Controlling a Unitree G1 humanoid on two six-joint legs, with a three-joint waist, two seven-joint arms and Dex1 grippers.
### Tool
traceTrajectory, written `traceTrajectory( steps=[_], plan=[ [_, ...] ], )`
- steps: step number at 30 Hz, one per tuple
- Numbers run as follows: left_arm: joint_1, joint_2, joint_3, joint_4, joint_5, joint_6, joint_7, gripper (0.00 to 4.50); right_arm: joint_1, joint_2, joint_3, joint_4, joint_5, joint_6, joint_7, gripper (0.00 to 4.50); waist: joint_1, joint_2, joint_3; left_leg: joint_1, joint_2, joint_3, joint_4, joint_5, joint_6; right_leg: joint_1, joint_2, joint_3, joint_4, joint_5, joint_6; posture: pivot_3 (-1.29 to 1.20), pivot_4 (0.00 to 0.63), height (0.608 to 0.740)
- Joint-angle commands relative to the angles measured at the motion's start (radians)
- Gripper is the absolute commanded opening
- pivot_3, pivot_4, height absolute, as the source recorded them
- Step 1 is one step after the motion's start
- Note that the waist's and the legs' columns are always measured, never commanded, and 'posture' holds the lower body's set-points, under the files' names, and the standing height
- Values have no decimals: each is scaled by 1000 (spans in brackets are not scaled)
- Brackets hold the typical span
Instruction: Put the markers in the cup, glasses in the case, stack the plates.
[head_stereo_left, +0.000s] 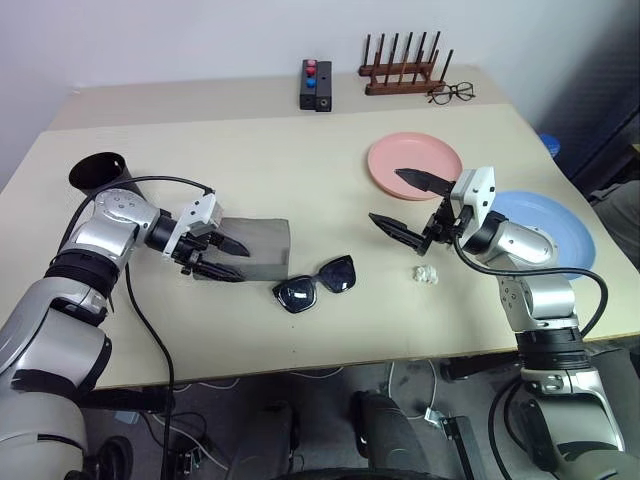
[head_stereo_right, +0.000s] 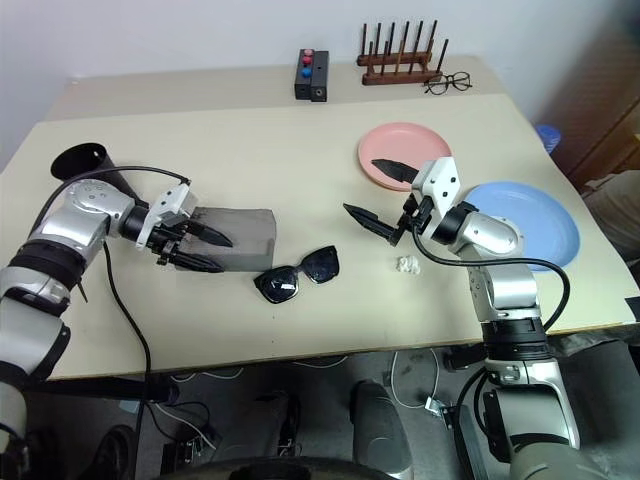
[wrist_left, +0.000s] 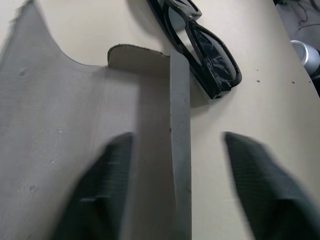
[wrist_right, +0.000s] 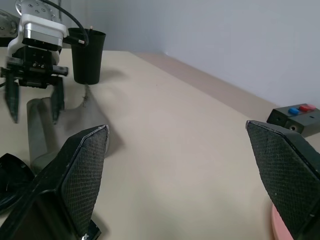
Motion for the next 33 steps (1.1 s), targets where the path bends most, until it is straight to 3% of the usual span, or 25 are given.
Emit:
traceTrajectory(
  steps=[1, 5, 8, 14, 18, 21, 25, 33],
  plan=[
    [-13, -11, 36, -14, -30, -5, -4, 4480, -12, 1, -12, -40, 16, -7, -1, 4500, 1, 0, 0, 0, 0, 0, 0, 0, 0, 0, 0, 0, 0, 0, 0, 0, 150, 740],
    [-33, -13, 60, -34, -48, 43, -4, 4480, -14, 0, -12, -36, 16, -9, 1, 4500, -1, 0, 0, 0, 0, 0, 0, 0, 0, 0, 0, 0, 0, 0, 0, 0, 150, 740],
    [-62, 29, 66, -100, -114, 176, -4, 4480, -13, -2, -10, -41, 20, -3, 8, 4500, -3, 0, 0, 0, 0, 0, 0, 0, 0, 0, 0, 0, 0, 0, 0, 0, 150, 740],
    [-74, 86, 239, -209, -155, 323, -4, 4480, 20, -74, 66, -122, -26, -10, 119, 4500, -5, 0, 0, 0, 0, 0, 0, 0, 1, 0, 1, 0, 0, 0, 0, 0, 150, 740],
    [53, 144, 406, -372, -182, 416, 18, 4480, -11, -124, 159, -226, -96, 25, 142, 4500, -13, 1, 0, 0, 1, 0, 0, 0, 0, -1, 1, 0, 1, 0, 0, 0, 150, 740],
    [176, 166, 522, -482, -169, 374, 57, 4480, -14, -93, 199, -296, -124, 64, 83, 4500, -9, 1, 0, 0, 1, 0, 0, 2, -4, -1, 1, 0, 1, 0, 0, 0, 150, 740],
    [397, 208, 709, -603, -194, 381, 131, 4480, -35, -76, 321, -316, -311, 115, -1, 4500, -4, 1, 0, 0, 2, 1, 0, 3, -5, -2, 1, 1, 1, 0, 0, 0, 150, 740],
    [603, 174, 865, -785, -200, 430, 244, 4480, -98, -41, 478, -279, -491, 176, -30, 4500, 30, 1, 0, 0, 1, 0, 1, 0, 0, 0, 0, 0, 0, 0, 0, 0, 150, 740]
  ],
)
